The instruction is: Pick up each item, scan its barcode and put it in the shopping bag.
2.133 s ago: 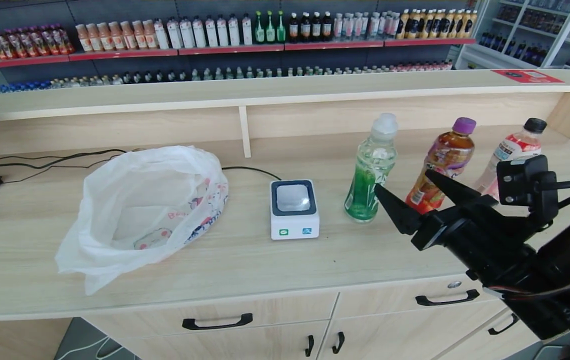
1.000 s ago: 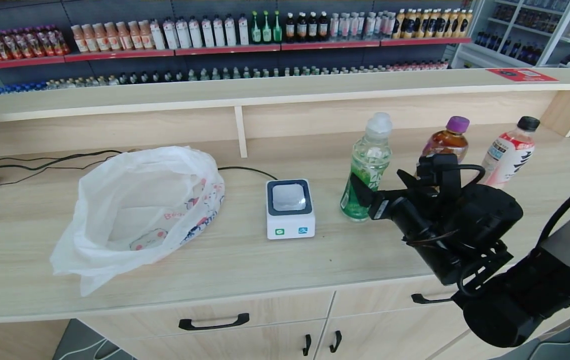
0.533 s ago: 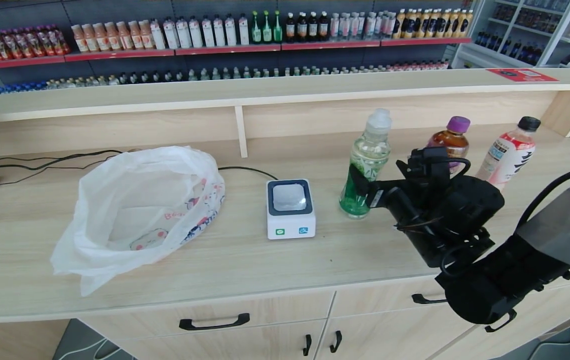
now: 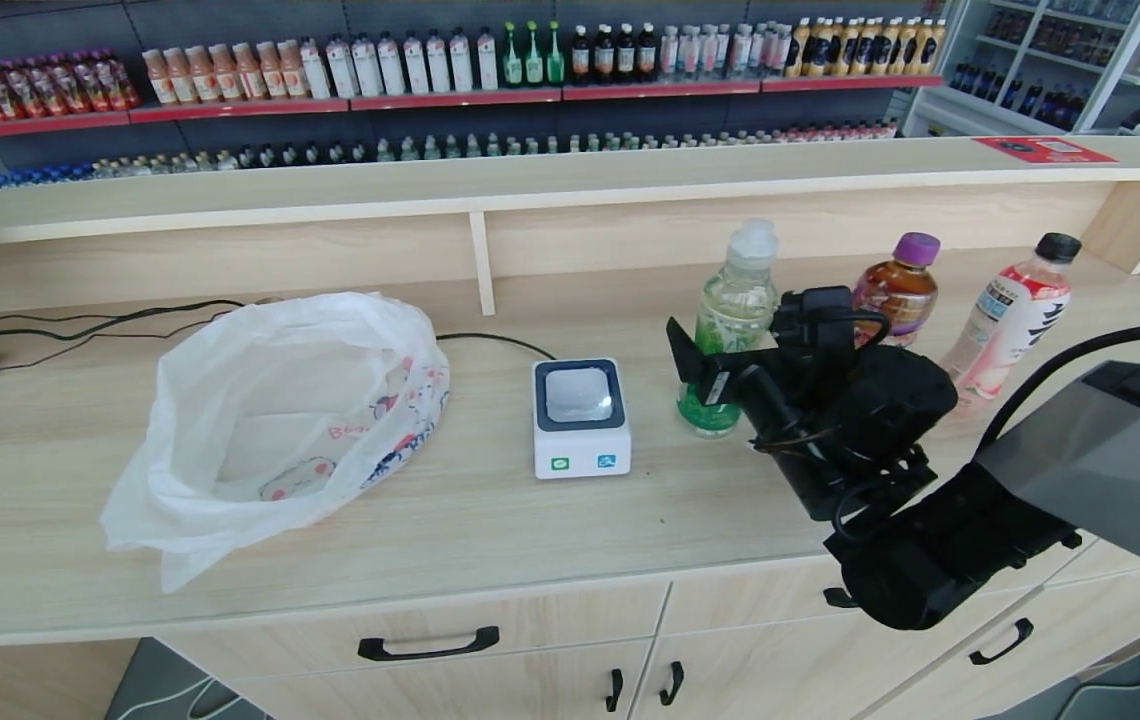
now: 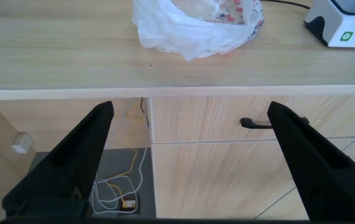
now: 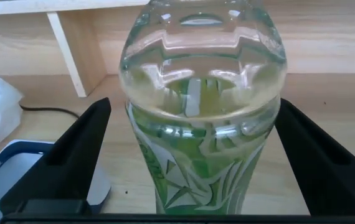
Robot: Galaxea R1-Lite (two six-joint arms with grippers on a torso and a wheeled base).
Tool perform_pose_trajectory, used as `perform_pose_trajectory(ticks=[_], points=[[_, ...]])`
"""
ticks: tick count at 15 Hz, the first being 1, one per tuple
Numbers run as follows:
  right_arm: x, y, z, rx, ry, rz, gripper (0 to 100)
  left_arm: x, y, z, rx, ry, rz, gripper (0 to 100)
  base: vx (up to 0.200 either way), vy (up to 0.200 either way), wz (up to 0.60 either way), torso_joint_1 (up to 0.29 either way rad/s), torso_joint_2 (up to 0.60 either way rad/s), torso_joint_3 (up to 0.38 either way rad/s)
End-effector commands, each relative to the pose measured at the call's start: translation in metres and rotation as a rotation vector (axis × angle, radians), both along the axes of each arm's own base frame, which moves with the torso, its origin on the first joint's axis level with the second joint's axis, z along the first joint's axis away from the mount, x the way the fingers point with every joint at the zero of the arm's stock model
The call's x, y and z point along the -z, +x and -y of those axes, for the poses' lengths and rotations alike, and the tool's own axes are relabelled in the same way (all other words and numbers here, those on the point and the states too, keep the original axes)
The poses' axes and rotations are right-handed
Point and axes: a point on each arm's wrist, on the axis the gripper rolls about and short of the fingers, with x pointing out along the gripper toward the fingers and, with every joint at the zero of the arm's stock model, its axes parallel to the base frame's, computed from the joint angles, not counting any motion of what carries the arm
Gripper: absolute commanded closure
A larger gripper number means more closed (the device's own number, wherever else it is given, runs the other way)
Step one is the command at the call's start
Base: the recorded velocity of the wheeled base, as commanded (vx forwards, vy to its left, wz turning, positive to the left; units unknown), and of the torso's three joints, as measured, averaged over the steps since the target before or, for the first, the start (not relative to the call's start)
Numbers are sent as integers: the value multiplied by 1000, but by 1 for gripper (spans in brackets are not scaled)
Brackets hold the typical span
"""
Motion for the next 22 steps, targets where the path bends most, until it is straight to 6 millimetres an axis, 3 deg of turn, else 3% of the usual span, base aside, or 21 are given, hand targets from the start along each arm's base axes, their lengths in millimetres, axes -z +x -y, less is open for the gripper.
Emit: perform_pose_trajectory(ticks=[1, 8, 9, 17, 22], points=[[2, 6, -4, 1, 0, 9, 0, 0, 0, 0, 0, 0, 0, 0, 0, 0, 0, 0, 0, 0], [0, 10, -6, 8, -3, 27, 0, 0, 0, 0, 0, 0, 0, 0, 0, 0, 0, 0, 0, 0], [0, 11, -5, 9, -1, 26, 100, 0, 0, 0, 0, -1, 0, 0, 0, 0, 0, 0, 0, 0], [-8, 9, -3, 13, 5, 47, 100, 0, 0, 0, 0, -1, 0, 0, 0, 0, 0, 0, 0, 0], [-33, -1, 1, 14, 29, 103, 100, 0, 0, 0, -3, -10, -1, 0, 0, 0, 0, 0, 0, 0]])
